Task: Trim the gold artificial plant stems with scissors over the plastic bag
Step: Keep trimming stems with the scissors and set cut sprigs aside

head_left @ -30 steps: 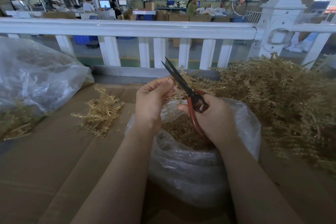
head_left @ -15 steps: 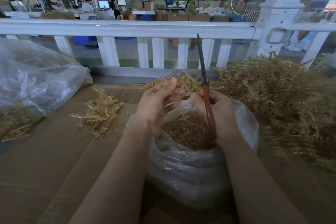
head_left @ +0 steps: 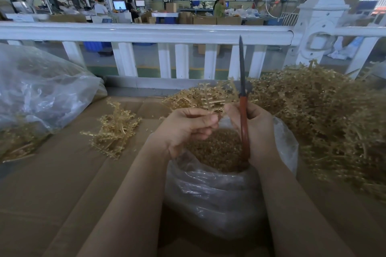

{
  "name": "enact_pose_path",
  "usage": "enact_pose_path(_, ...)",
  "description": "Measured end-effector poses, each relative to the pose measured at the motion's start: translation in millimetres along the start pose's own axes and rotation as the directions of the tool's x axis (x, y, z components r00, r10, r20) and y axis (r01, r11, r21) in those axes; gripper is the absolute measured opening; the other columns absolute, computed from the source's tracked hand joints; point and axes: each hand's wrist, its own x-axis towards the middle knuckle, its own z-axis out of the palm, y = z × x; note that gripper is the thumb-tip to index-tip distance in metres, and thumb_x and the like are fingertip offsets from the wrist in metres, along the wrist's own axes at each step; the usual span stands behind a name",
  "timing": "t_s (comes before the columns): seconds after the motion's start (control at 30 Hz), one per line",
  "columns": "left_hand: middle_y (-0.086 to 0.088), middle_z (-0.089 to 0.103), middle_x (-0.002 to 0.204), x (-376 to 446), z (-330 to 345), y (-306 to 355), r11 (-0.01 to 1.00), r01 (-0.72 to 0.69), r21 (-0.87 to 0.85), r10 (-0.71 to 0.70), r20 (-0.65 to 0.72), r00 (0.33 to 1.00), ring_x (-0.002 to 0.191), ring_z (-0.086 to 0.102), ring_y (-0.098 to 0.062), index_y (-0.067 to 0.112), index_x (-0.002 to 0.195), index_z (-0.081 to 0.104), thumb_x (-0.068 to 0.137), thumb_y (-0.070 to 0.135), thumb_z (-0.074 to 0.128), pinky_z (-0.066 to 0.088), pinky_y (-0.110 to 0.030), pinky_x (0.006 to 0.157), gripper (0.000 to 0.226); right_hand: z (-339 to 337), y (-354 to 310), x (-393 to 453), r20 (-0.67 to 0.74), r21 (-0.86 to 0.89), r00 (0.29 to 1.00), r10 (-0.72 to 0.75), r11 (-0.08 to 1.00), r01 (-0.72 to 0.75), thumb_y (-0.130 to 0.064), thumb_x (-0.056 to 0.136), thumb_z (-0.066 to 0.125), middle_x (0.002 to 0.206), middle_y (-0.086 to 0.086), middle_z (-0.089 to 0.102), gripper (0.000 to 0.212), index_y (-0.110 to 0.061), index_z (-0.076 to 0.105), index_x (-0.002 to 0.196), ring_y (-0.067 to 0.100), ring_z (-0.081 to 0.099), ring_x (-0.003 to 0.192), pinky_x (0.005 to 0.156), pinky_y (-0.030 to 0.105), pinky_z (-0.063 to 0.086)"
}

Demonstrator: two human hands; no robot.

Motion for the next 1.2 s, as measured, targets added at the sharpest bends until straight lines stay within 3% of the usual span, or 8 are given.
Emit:
enact_pose_path(0.07,-0.003,0.073,0.077,1.7,-1.0,0.1,0.996,-0.053,-0.071,0.047,-0.084,0.995,0.064,0.066,-0.009,0.011,0.081,0.077,0.068,0.022,0.078,0.055,-0.020,0.063,0.017,1.8,-1.7,-1.3,0.029,-0.045,1.000,-0.009,0.999,0.010,-0.055,0.072,0.076,0.069,0.006,0.065,0.048,-0.010,0.073,0.087,0.007,0.059,0.067,0.065,0.019,0.048)
enact_pose_path(0.2,-0.001,0.074,0.082,4.1,-4.6,0.7,0.972,-0.185,-0.144,0.157,-0.189,0.969,0.069,0.067,-0.008,0.007,0.092,0.074,0.075,0.018,0.072,0.056,-0.019,0.069,0.020,3.1,1.2,0.7,0.064,-0.221,0.998,-0.004,0.975,0.018,-0.064,0.069,0.078,0.065,-0.020,0.065,0.041,-0.026,0.066,0.077,-0.006,0.060,0.063,0.060,0.008,0.044)
enact_pose_path(0.37,-0.001,0.075,0.081,5.3,-6.3,1.3,0.939,-0.300,-0.170,0.246,-0.282,0.927,0.071,0.068,-0.010,0.015,0.086,0.078,0.083,0.003,0.067,0.057,-0.020,0.071,0.017,7.1,4.8,-3.3,0.122,-0.463,0.993,-0.003,0.884,0.060,-0.084,0.059,0.062,0.091,-0.037,0.064,0.053,-0.040,0.061,0.089,-0.012,0.060,0.086,0.068,0.019,0.043)
enact_pose_path(0.47,-0.001,0.072,0.076,6.6,-7.4,1.1,0.933,-0.340,-0.119,0.289,-0.317,0.904,0.070,0.064,-0.010,0.011,0.089,0.075,0.088,0.000,0.064,0.057,-0.021,0.074,0.016,7.5,6.1,-4.5,0.134,-0.574,0.990,-0.030,0.813,0.103,-0.089,0.059,0.055,0.088,-0.024,0.067,0.064,-0.037,0.061,0.096,-0.007,0.061,0.084,0.068,0.018,0.045)
enact_pose_path(0.67,0.005,0.059,0.061,8.7,-9.9,-1.5,0.924,-0.382,-0.011,0.358,-0.321,0.877,0.061,0.053,-0.008,0.004,0.091,0.072,0.095,-0.002,0.058,0.047,-0.024,0.069,0.015,7.8,5.9,-6.0,0.153,-0.662,0.983,-0.098,0.729,0.175,-0.079,0.070,0.064,0.094,-0.014,0.066,0.061,-0.026,0.062,0.101,0.010,0.064,0.090,0.080,0.039,0.057)
enact_pose_path(0.9,0.002,0.063,0.065,10.1,-11.4,-3.3,0.913,-0.408,0.009,0.390,-0.318,0.864,0.062,0.055,-0.009,0.018,0.083,0.080,0.094,-0.002,0.060,0.049,-0.023,0.069,0.031,7.8,4.6,-8.2,0.152,-0.696,0.975,-0.160,0.683,0.221,-0.076,0.073,0.064,0.089,-0.015,0.064,0.055,-0.027,0.061,0.097,0.009,0.062,0.086,0.077,0.036,0.057)
enact_pose_path(1.03,-0.001,0.064,0.067,10.0,-11.4,-3.3,0.910,-0.414,0.010,0.395,-0.322,0.860,0.063,0.054,-0.010,0.015,0.086,0.079,0.093,0.000,0.062,0.049,-0.024,0.070,0.025,8.3,2.5,-9.4,0.135,-0.740,0.967,-0.214,0.628,0.242,-0.077,0.073,0.061,0.076,-0.016,0.061,0.054,-0.025,0.061,0.088,0.009,0.060,0.075,0.068,0.034,0.055)
enact_pose_path(1.2,-0.001,0.064,0.065,9.3,-11.7,-1.8,0.910,-0.415,0.000,0.391,-0.335,0.857,0.064,0.055,-0.012,0.007,0.089,0.075,0.092,0.000,0.063,0.050,-0.026,0.070,0.014,8.1,3.1,-7.9,0.130,-0.768,0.972,-0.197,0.600,0.224,-0.078,0.074,0.063,0.073,-0.010,0.064,0.057,-0.021,0.062,0.083,0.011,0.061,0.071,0.067,0.037,0.056)
